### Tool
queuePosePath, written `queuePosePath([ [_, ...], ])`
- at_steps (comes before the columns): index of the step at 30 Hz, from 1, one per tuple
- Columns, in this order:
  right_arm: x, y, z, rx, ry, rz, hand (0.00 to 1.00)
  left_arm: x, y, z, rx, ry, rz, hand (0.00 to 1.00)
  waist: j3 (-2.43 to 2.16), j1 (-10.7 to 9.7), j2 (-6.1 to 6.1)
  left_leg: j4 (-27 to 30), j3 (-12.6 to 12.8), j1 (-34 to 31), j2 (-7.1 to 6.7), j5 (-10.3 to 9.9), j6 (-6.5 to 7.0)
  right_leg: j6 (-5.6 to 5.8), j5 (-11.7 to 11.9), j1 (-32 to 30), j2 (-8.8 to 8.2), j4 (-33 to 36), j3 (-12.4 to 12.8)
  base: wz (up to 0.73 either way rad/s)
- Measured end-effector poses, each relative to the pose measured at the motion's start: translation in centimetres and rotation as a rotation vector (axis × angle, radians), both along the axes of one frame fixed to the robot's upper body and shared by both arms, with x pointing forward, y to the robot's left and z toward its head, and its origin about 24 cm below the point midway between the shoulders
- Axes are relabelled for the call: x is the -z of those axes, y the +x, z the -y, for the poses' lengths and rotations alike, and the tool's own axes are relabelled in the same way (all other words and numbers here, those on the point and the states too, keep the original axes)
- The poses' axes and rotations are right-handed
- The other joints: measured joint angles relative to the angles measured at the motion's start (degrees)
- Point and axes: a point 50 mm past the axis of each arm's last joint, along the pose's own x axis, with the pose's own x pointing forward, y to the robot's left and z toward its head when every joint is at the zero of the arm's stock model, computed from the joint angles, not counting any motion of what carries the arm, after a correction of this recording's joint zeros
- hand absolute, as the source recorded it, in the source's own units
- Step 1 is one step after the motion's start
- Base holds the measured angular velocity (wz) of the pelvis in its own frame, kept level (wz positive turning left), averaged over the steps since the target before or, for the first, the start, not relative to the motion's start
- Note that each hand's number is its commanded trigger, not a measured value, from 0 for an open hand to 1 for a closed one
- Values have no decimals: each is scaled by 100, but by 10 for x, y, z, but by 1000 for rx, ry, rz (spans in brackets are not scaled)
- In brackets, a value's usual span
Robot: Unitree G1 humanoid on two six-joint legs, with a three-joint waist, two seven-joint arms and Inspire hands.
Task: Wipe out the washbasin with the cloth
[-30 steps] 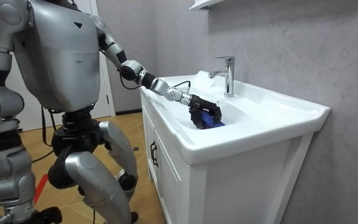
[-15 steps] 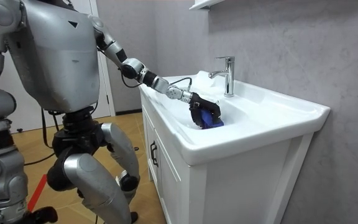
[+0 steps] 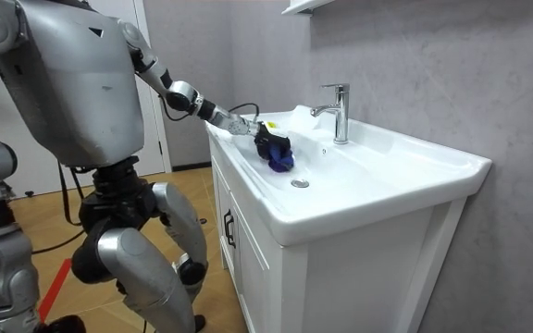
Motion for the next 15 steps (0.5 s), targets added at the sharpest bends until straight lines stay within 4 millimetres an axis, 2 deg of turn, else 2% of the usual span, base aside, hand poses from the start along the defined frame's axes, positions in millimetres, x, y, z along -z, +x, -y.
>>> queuePosePath([
  [4,-2,5,5,16,-18,31,0,0,-5,-2,56,90,-32,100,-38,23,68,6,-29,-29,-7,4,-8,-7,13,2,13,-31,-34,1],
  [9,-4,6,7,10,-28,47,0,-6,-5,-8,92,165,-22,100,-47,168,84,65,-92,-137,-9,7,-30,-46,-15,-121,23,64,-38,0],
  [11,-4,7,7,9,-29,53,0,-10,-6,-12,112,212,-25,100,-39,214,124,83,-118,-179,-8,16,-44,-73,-27,-153,31,87,-55,2],
  [15,-6,7,12,2,-43,54,0,-15,-3,-13,136,244,-3,100,-55,306,172,168,-241,-336,-13,22,-56,-95,-47,-244,24,147,-115,8],
])
